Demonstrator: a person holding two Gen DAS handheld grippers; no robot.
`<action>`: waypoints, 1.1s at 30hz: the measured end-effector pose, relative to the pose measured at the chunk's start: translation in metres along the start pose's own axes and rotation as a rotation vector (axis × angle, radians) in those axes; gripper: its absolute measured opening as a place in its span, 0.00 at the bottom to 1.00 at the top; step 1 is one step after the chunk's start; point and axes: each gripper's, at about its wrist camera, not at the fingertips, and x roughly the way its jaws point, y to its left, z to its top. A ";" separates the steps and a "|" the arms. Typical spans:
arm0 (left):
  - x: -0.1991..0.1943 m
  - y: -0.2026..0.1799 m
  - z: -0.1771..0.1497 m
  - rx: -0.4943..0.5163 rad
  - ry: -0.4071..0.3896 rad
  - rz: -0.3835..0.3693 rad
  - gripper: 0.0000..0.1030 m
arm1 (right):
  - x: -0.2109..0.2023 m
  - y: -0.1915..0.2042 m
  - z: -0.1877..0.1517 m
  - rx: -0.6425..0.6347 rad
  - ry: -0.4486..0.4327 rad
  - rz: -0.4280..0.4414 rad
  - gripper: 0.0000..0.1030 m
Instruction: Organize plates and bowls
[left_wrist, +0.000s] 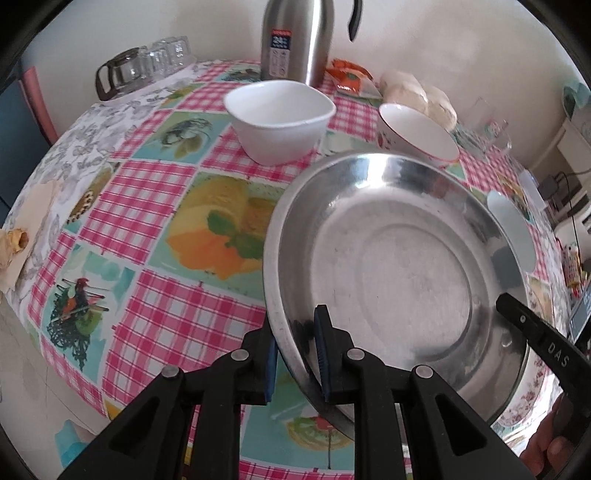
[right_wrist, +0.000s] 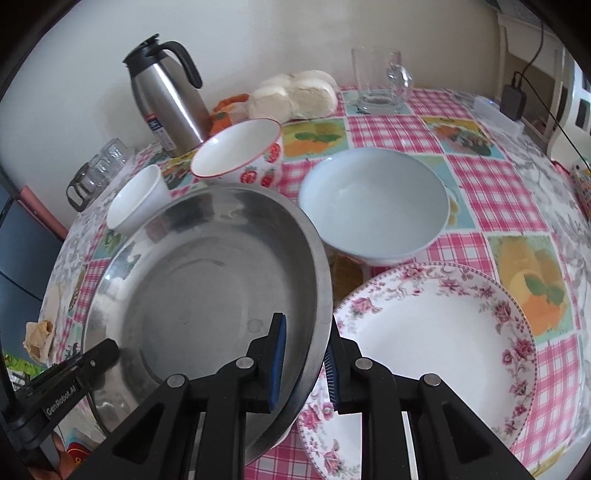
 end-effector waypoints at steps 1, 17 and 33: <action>0.001 -0.002 -0.001 0.009 0.011 -0.006 0.18 | 0.000 -0.003 0.000 0.013 0.003 0.000 0.21; 0.009 -0.013 -0.008 0.067 0.065 -0.008 0.25 | 0.008 -0.011 -0.001 0.033 0.061 -0.029 0.22; -0.005 -0.008 -0.002 0.045 -0.013 -0.020 0.38 | -0.001 -0.010 0.002 0.035 0.030 -0.031 0.25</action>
